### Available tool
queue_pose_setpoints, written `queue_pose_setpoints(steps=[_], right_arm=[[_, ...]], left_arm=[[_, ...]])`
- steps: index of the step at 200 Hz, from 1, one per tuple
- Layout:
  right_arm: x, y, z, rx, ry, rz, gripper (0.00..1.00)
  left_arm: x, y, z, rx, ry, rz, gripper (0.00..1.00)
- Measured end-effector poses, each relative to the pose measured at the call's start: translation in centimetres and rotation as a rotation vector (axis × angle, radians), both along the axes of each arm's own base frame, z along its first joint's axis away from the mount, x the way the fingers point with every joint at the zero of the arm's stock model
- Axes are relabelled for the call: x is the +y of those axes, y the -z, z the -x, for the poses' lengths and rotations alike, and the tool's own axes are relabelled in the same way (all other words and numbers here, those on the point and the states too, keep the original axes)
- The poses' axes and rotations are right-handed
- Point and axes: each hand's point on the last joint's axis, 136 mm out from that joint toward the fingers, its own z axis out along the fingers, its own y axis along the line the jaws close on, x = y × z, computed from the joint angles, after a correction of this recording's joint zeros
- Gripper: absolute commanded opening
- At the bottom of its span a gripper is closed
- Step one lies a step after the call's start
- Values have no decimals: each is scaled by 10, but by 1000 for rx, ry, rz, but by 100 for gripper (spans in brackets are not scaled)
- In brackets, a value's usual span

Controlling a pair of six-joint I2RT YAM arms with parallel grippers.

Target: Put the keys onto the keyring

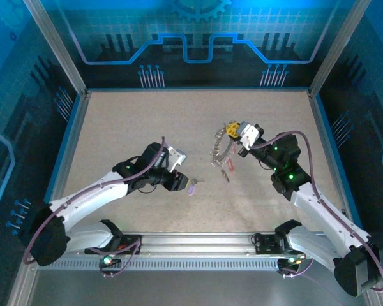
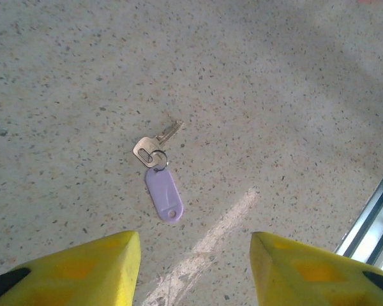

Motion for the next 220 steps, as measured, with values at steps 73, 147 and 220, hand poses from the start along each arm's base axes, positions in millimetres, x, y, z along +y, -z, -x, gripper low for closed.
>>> queue_pose_setpoints(steps=[73, 147, 220], right_arm=[[-68, -3, -33, 84, 304, -135, 0], [-91, -4, -35, 114, 366, -180, 0], [-97, -2, -36, 127, 381, -191, 0]], left_arm=[[-42, 50, -30, 84, -4, -265, 46], [-46, 75, -33, 164, -98, -411, 35], [-39, 100, -35, 181, -124, -518, 34]])
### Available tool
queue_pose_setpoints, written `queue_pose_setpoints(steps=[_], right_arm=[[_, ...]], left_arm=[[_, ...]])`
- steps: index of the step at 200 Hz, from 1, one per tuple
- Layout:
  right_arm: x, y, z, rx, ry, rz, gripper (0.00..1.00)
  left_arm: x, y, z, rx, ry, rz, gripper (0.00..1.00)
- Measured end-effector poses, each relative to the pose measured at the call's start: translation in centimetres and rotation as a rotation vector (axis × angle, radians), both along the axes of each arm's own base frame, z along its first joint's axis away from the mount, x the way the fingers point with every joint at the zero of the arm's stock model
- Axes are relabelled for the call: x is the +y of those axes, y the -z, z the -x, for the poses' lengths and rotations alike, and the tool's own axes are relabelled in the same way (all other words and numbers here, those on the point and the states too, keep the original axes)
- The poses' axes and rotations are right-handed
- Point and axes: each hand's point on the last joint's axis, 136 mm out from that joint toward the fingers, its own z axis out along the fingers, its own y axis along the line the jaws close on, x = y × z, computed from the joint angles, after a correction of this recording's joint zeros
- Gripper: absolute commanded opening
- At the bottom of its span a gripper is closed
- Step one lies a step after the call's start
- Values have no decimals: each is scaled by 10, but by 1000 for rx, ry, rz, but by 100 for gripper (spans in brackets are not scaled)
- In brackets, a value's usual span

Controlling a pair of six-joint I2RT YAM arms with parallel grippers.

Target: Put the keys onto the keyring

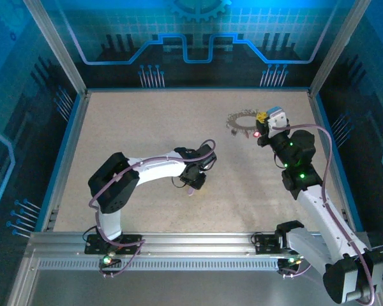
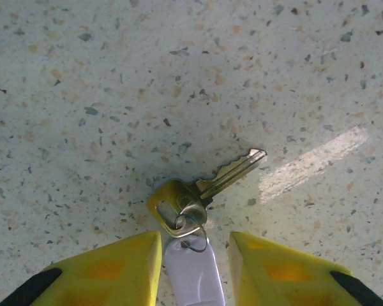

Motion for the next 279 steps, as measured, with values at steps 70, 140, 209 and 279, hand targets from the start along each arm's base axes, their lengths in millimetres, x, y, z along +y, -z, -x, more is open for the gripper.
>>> queue_pose_setpoints(steps=[70, 140, 209, 279], right_arm=[[0, -2, 1, -3, -4, -8, 0], [0, -2, 1, 0, -4, -17, 0], [2, -2, 2, 2, -15, -22, 0], [1, -1, 2, 14, -18, -43, 0]], left_arm=[[3, 6, -4, -29, -1, -60, 29], [7, 9, -7, -49, 5, -102, 20], [9, 9, -8, -53, 7, -112, 0], [10, 5, -6, -55, 62, -121, 0]])
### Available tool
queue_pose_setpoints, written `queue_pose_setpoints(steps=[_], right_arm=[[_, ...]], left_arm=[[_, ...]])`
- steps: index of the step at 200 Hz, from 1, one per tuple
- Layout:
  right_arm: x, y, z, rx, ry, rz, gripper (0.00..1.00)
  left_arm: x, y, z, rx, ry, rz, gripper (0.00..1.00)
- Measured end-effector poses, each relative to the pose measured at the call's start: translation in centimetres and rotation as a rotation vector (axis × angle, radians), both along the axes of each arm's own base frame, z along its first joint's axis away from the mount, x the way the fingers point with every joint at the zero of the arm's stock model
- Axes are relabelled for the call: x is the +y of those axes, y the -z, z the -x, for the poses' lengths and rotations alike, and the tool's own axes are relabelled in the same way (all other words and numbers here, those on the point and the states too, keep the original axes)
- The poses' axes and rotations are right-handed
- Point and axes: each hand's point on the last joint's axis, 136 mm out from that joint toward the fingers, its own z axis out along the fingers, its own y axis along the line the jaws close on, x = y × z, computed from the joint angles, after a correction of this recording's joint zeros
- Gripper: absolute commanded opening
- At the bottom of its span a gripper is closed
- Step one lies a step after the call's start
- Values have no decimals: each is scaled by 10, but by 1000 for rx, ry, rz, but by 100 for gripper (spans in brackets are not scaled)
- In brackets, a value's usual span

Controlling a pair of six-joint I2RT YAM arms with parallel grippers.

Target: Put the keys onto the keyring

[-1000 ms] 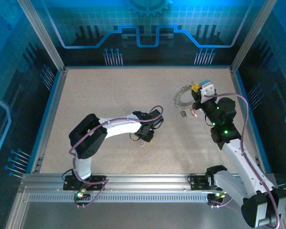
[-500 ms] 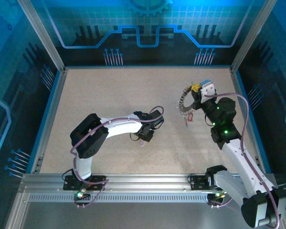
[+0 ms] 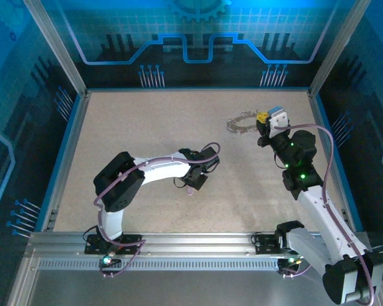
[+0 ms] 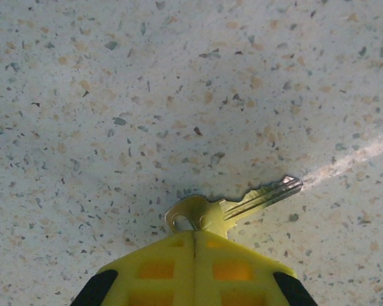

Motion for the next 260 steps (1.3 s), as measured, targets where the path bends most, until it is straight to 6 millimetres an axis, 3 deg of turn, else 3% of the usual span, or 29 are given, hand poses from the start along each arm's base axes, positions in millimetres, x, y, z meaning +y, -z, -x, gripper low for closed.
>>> queue_pose_setpoints(steps=[28, 72, 97, 123, 158, 196, 260], right_arm=[[11, 15, 5, 29, -30, -8, 0], [42, 42, 16, 56, -116, 39, 0], [61, 56, 29, 25, -214, 64, 0], [93, 68, 55, -12, -381, 103, 0], [133, 68, 89, -68, -593, 148, 0], [156, 78, 112, -61, -759, 167, 0], [191, 80, 150, -41, -989, 182, 0]], left_arm=[[0, -27, 6, -15, 68, 61, 0], [7, -123, 1, -173, 161, 311, 0], [21, -157, 1, -270, 202, 414, 0], [27, -169, 18, -347, 329, 497, 0], [30, -192, 40, -468, 506, 604, 0], [30, -223, 42, -613, 596, 674, 0], [24, -234, 53, -695, 673, 786, 0]])
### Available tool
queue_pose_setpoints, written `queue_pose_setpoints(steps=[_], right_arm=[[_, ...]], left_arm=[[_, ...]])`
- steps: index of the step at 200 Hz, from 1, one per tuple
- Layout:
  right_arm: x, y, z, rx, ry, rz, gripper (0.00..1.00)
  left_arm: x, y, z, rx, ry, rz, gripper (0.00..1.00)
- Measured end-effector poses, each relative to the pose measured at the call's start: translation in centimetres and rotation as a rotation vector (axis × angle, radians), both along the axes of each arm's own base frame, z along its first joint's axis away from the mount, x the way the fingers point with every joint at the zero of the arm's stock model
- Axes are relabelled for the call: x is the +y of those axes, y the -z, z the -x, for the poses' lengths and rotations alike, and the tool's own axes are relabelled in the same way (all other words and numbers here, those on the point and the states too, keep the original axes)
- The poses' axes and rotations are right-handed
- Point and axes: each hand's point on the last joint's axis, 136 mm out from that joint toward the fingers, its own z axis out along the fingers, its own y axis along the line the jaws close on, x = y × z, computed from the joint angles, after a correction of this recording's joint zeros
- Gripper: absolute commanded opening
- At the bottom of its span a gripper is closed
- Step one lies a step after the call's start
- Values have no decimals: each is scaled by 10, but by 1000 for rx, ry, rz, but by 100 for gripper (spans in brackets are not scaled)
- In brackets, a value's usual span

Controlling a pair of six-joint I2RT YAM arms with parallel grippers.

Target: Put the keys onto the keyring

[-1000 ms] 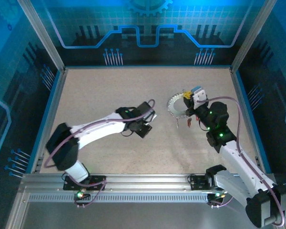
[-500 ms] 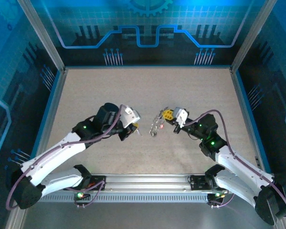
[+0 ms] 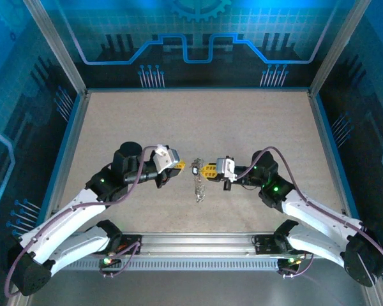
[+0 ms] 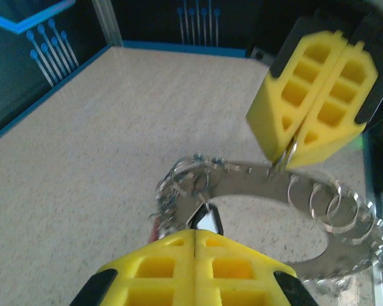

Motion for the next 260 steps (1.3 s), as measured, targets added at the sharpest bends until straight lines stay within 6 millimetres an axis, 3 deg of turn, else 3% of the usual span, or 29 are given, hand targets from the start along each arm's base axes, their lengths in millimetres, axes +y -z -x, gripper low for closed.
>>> queue_pose_setpoints(steps=[70, 123, 260], right_arm=[[14, 1, 9, 4, -79, 19, 0], [16, 5, 13, 44, -112, 18, 0], [23, 5, 15, 162, -158, -22, 0]], left_arm=[[-10, -17, 15, -107, 119, 70, 0], [-15, -9, 32, -149, 236, 58, 0], [-18, -10, 45, -191, 328, 58, 0]])
